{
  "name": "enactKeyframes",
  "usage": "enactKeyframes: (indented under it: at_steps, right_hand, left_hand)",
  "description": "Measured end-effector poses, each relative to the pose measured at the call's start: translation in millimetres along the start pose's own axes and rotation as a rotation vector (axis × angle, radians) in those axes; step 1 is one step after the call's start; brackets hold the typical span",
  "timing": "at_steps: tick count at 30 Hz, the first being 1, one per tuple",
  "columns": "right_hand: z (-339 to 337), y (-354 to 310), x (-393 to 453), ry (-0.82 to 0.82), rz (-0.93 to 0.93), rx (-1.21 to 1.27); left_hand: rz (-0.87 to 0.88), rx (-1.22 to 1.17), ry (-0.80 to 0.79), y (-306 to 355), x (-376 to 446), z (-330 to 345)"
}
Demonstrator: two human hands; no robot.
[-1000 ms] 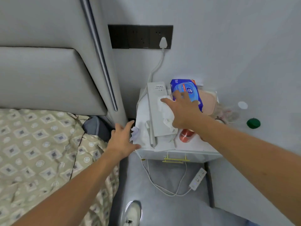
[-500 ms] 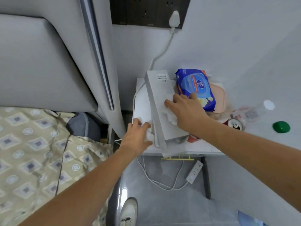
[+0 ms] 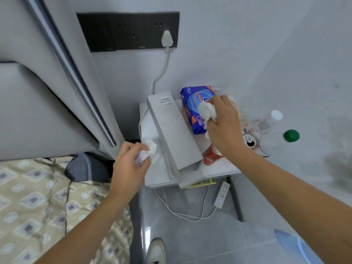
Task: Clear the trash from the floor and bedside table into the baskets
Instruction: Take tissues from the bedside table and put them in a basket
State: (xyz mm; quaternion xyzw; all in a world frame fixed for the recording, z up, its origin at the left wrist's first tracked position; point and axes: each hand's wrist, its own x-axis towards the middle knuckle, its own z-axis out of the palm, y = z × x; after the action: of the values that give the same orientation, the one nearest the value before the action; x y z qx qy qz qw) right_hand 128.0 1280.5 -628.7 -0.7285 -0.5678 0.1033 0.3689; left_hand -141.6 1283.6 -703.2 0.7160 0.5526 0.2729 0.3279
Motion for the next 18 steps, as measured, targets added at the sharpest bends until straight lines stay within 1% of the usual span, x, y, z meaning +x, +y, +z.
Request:
enactKeyframes:
  at_steps: [3,6,10,14,16,18]
  right_hand:
    - [-39,0,-21,0.013,0.103,0.102]
    - [-75,6,-55,-0.027,0.145,0.120]
    - [-122,30,-120,-0.022,0.218,0.177]
    - [-178,54,-218,-0.016,0.295,0.208]
    - [-211,69,-282,-0.005,0.335,0.234]
    - [-247,86,-359,0.011,0.414,0.243]
  left_hand:
    - [0.056,-0.069,-0.049,42,-11,-9]
    - [0.181,-0.116,-0.117,94,-25,-3]
    - [0.386,-0.148,-0.178,168,-60,29]
    - [0.566,-0.179,-0.229,230,-128,80]
    - [0.638,-0.188,-0.274,255,-180,112]
    - [0.680,-0.196,-0.358,276,-243,146]
